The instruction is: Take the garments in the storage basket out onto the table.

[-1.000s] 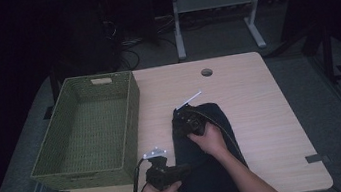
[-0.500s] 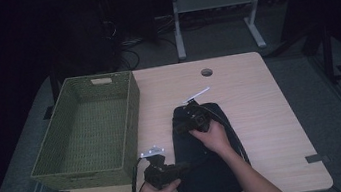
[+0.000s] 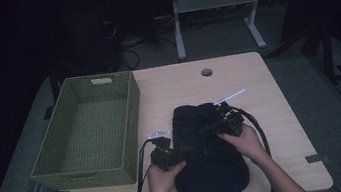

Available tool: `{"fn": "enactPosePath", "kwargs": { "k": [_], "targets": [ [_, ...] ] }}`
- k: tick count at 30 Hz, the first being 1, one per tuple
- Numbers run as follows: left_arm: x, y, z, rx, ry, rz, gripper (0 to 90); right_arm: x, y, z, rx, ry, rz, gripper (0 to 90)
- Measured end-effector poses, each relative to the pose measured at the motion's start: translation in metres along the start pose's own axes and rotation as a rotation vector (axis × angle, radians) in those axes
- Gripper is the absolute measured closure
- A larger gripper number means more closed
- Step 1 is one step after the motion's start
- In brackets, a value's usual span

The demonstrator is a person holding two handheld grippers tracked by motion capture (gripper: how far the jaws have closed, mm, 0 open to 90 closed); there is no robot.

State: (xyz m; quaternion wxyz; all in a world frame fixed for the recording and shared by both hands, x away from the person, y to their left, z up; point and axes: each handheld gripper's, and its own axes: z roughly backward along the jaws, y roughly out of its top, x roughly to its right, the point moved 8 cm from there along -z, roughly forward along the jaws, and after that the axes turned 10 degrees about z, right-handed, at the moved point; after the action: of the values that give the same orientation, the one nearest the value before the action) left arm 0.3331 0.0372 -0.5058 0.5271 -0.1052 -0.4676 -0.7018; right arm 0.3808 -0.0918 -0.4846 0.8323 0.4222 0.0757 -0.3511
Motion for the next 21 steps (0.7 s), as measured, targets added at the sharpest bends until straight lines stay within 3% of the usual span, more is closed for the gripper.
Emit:
{"fn": "enactPosePath", "kwargs": {
  "k": [3,8,13,21],
  "targets": [
    [-0.001,0.001,-0.004,-0.022,0.015,-0.01,71.7,0.001,-0.012,0.008,-0.006,-0.001,-0.003,75.5],
    [-0.007,-0.005,-0.008,-0.068,0.045,-0.01,70.7,0.003,-0.051,0.026,-0.011,0.027,-0.03,77.1],
    [-0.01,-0.01,-0.006,-0.07,0.051,-0.013,70.6,-0.002,-0.073,0.028,-0.034,0.044,-0.028,77.5],
    [-0.009,-0.02,0.003,-0.077,0.045,-0.027,70.8,-0.009,-0.088,0.024,-0.033,0.078,-0.036,80.4]
  ]
}}
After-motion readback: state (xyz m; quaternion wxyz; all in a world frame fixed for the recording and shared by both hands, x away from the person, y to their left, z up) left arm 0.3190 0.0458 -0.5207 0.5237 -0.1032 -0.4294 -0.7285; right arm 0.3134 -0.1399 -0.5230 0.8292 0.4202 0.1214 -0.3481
